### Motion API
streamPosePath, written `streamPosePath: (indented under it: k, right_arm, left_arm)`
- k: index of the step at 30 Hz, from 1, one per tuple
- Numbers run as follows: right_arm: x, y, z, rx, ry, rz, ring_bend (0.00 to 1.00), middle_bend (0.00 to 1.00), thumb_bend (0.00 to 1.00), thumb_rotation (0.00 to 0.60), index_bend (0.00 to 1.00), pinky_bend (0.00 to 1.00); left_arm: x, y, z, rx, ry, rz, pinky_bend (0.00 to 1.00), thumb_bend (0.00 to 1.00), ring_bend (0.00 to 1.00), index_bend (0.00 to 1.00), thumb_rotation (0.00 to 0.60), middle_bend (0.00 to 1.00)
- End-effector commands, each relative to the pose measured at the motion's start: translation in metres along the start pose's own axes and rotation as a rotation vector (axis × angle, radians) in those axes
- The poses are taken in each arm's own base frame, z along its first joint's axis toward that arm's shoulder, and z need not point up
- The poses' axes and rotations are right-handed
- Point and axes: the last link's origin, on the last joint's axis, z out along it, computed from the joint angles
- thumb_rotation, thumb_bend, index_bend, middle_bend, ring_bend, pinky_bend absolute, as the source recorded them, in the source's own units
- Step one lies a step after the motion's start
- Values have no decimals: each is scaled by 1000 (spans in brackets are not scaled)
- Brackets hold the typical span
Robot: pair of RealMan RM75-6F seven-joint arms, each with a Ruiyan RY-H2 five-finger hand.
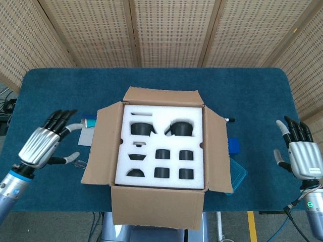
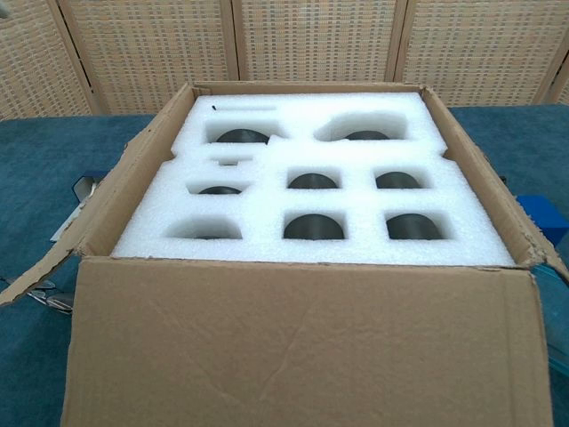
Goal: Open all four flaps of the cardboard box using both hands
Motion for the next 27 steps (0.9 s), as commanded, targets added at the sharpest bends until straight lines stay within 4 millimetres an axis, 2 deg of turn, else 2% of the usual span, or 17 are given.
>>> streamPosePath:
  k: [1, 7, 15, 27]
  right_arm:
    - [-2, 0, -1, -4, -2, -4, 0, 0, 466, 600, 25, 0]
    - [-10, 3, -8, -24, -15, -14, 0, 0, 466, 600, 25, 0]
    - [-18, 2, -16, -38, -25, -26, 0, 0, 466, 600, 25, 0]
    - [-19, 1, -19, -49, -12, -25, 0, 0, 466, 600, 25, 0]
  left_arm:
    - [-12, -24, -21, 145, 86, 36, 0, 257, 0, 219, 497, 0]
    - [-22, -41, -46, 238, 91, 51, 0, 256, 0, 219, 500, 0]
    - [-31, -52, -73, 318, 72, 50, 0, 256, 0, 219, 501, 0]
    - [-35, -56, -85, 358, 42, 54, 0, 256, 0, 219, 502, 0]
